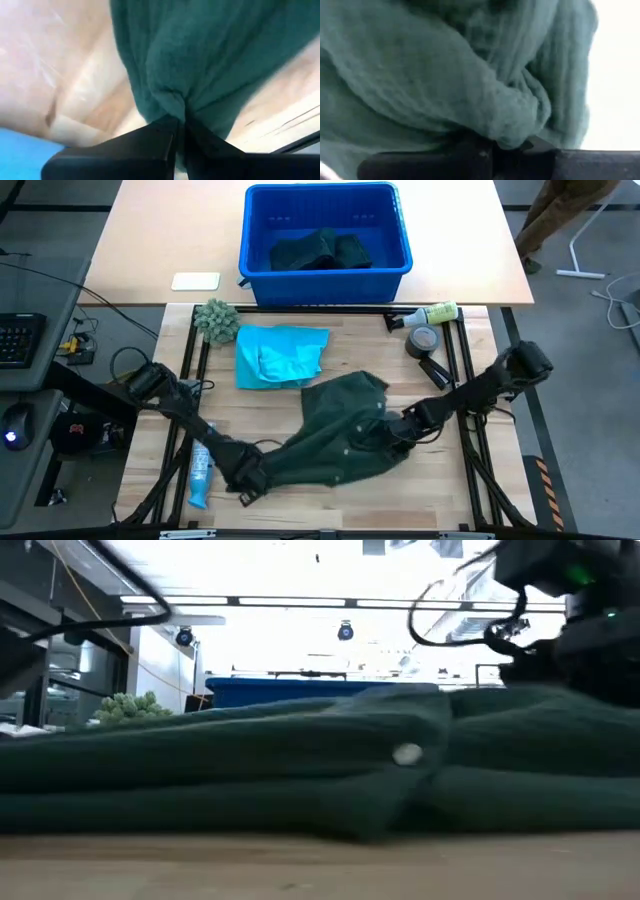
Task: Fold laundry
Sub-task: Fold the green polo shirt from the blue laundry bin
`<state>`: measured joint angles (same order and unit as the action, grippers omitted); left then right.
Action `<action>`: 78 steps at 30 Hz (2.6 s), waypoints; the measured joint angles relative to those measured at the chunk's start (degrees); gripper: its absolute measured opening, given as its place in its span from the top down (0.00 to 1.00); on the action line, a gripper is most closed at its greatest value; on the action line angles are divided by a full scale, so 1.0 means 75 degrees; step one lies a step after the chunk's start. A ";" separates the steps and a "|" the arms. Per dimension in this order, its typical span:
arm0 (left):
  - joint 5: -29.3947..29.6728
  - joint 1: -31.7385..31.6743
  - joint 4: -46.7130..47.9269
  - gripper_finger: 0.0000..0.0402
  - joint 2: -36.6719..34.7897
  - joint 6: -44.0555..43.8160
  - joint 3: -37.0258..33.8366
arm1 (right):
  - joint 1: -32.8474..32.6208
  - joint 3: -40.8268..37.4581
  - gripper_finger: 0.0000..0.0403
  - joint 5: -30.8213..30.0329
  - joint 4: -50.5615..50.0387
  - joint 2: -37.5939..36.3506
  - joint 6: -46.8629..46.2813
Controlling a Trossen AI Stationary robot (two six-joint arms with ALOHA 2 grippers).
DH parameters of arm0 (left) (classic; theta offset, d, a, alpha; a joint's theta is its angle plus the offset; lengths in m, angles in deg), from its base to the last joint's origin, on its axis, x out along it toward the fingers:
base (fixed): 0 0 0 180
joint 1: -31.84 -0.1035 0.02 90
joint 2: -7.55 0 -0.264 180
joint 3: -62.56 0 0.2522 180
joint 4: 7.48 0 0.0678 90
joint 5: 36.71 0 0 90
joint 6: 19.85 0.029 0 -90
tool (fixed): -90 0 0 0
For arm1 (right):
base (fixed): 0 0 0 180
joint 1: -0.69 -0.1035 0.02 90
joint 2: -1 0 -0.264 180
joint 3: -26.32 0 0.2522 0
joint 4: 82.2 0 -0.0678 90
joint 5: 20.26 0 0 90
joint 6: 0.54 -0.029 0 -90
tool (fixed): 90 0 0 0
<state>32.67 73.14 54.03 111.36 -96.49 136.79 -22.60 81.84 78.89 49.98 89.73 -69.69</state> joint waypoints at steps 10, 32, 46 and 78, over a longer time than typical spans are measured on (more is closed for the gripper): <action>-0.2542 0.0239 -0.1250 1.00 -0.0407 0.0437 -0.0013 | -0.0017 -0.0047 1.00 0.0565 -0.0933 -0.2379 -0.0874; 0.0382 -0.2619 -0.0593 0.99 -0.1635 0.2826 0.0000 | 0.0465 -0.0032 1.00 -0.1594 -0.0917 -0.4415 -0.1459; -0.0982 -0.2031 -0.1000 0.56 -0.1632 0.1991 0.0000 | 0.0463 -0.0020 1.00 -0.1523 -0.0948 -0.4415 -0.0715; 0.3966 -0.4994 -0.0478 0.99 -0.1250 0.3080 -0.0341 | 0.0472 -0.0017 1.00 -0.2536 0.1795 -0.2987 -0.1604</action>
<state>62.41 35.69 50.45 101.98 -73.39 134.23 -19.06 81.71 59.87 63.44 67.32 -81.72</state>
